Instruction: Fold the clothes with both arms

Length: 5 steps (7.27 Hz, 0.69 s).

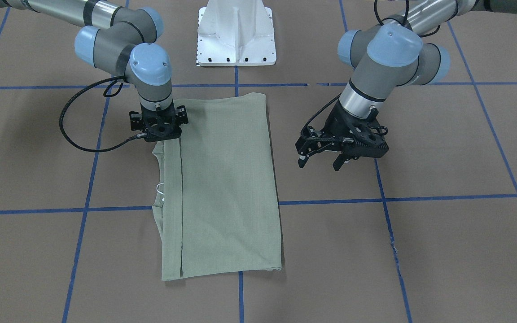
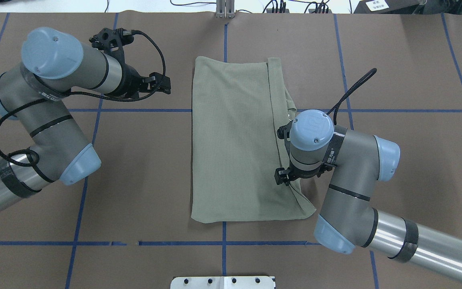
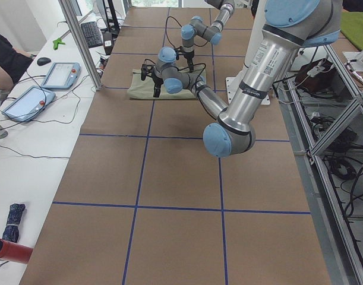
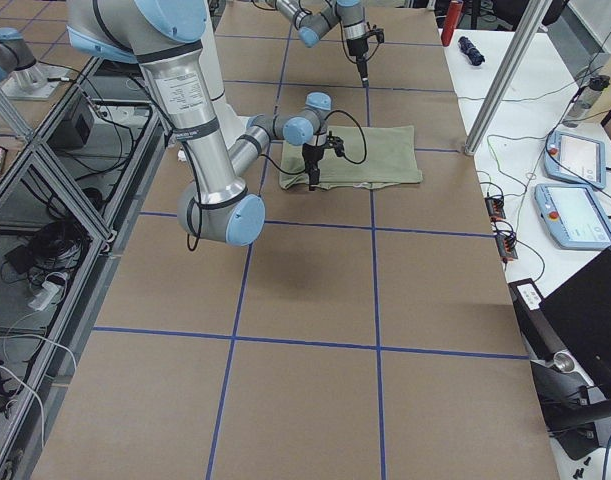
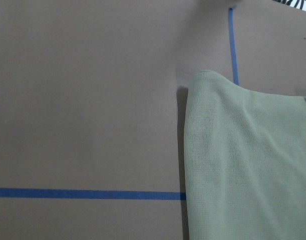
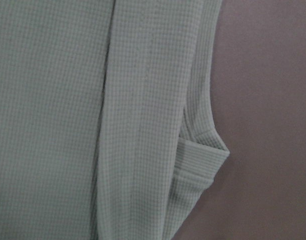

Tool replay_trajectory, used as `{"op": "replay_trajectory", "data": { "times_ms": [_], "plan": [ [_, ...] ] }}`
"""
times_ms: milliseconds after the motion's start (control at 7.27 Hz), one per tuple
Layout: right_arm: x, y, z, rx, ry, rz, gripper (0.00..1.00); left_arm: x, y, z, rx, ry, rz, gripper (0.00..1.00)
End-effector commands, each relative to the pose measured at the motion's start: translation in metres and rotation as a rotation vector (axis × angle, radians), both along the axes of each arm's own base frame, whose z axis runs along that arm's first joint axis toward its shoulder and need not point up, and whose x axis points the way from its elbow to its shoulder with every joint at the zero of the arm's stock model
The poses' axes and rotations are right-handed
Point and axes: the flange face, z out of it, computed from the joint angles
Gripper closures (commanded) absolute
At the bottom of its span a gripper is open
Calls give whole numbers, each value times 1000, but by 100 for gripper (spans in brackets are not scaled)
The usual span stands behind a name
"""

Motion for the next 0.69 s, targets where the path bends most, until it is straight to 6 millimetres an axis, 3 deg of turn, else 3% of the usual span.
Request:
{"op": "replay_trajectory", "data": {
  "times_ms": [0, 550],
  "plan": [
    [10, -3, 5, -2, 2, 9, 0, 1, 0, -1, 0, 2, 1, 0],
    [41, 8, 55, -23, 64, 25, 0, 2, 1, -6, 4, 8, 2, 0]
  ]
}}
